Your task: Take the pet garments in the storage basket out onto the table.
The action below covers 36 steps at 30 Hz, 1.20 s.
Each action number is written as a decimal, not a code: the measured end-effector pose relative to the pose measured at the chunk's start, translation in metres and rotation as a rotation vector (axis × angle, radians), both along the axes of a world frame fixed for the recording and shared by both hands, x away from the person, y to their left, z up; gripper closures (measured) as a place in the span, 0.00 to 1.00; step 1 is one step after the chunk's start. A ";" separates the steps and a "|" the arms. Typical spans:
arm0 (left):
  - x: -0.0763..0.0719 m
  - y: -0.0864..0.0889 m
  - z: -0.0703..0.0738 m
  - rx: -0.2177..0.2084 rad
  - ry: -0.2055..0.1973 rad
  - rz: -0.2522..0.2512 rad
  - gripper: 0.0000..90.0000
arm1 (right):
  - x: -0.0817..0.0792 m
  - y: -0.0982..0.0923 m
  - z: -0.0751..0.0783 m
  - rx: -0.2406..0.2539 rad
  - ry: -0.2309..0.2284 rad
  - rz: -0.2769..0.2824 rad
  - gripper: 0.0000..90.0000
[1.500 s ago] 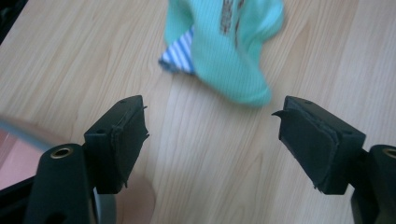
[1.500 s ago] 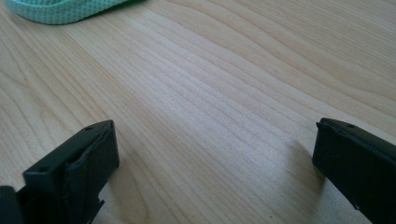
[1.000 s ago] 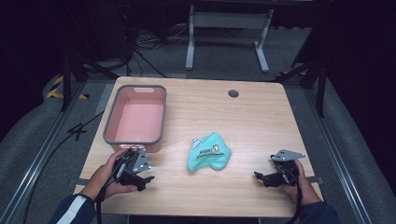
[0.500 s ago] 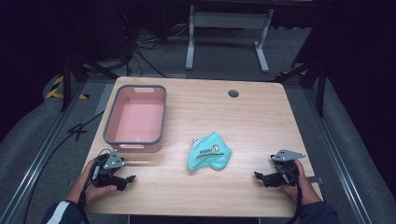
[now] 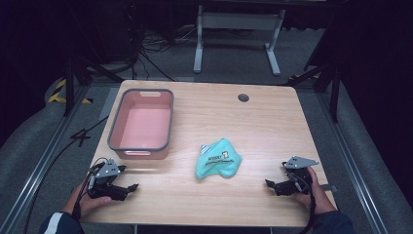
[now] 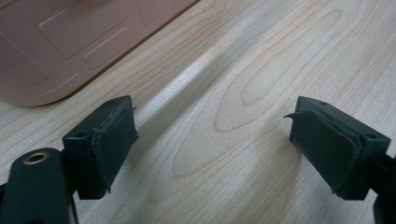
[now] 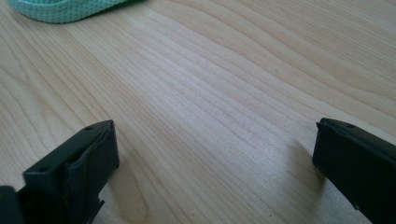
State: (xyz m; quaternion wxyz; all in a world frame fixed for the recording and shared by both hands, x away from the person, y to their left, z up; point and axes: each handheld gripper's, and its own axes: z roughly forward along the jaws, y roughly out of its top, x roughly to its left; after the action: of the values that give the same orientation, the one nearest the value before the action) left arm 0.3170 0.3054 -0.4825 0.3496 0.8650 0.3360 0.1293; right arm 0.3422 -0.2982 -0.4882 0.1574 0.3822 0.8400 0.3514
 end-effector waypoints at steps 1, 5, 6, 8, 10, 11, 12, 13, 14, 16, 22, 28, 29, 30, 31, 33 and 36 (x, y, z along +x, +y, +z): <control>0.000 0.000 0.000 0.000 0.000 0.000 0.16 | 0.000 0.000 0.000 0.000 0.000 0.000 0.01; 0.000 0.000 0.000 -0.001 0.002 -0.002 0.16 | -0.001 0.000 0.000 -0.001 -0.001 0.000 0.01; 0.000 0.000 0.000 -0.001 0.002 -0.001 0.16 | -0.001 0.000 0.000 -0.001 0.000 0.001 0.01; 0.000 0.000 0.000 -0.001 0.001 -0.001 0.16 | -0.001 0.000 0.000 -0.001 -0.001 0.000 0.01; 0.000 0.000 0.000 -0.001 0.002 -0.001 0.16 | -0.001 0.000 0.000 -0.001 -0.001 0.000 0.01; 0.000 0.000 0.000 -0.001 0.002 -0.001 0.16 | -0.001 0.000 0.000 -0.001 0.000 0.000 0.01; 0.000 0.000 0.000 -0.001 0.002 -0.001 0.16 | -0.001 0.000 0.000 -0.001 0.000 0.000 0.01; 0.000 0.000 0.000 -0.001 0.002 -0.001 0.16 | -0.001 0.000 0.000 -0.001 0.000 0.000 0.01; 0.000 0.000 0.000 0.000 0.002 -0.001 0.16 | -0.001 0.000 0.000 -0.001 0.000 0.001 0.01; 0.000 0.000 0.000 -0.003 0.006 0.000 0.16 | -0.001 0.000 0.000 -0.001 0.000 0.000 0.01; 0.000 -0.001 0.000 -0.002 0.008 0.000 0.15 | -0.001 -0.001 0.000 -0.001 0.000 0.000 0.01; 0.001 -0.001 0.000 0.000 0.006 0.000 0.15 | -0.001 -0.001 0.000 -0.001 0.000 0.000 0.01; 0.001 0.000 0.000 0.002 0.005 -0.003 0.15 | -0.001 -0.001 0.000 -0.001 0.000 0.000 0.01; 0.001 -0.001 0.000 0.000 0.006 0.000 0.15 | -0.001 -0.001 0.000 -0.002 0.000 0.000 0.01; 0.001 0.000 0.000 0.002 0.005 -0.002 0.15 | -0.001 -0.001 0.000 -0.002 0.000 -0.001 0.01; 0.001 -0.001 0.000 0.000 0.006 0.000 0.15 | -0.001 -0.001 0.000 -0.002 0.002 -0.002 0.01; 0.001 0.000 0.000 0.003 0.004 -0.004 0.15 | -0.001 -0.001 0.000 -0.002 0.002 -0.002 0.01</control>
State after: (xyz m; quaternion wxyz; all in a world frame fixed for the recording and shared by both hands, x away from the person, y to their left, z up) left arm 0.3180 0.3050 -0.4825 0.3477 0.8665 0.3347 0.1275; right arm 0.3408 -0.2989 -0.4880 0.1572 0.3833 0.8401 0.3500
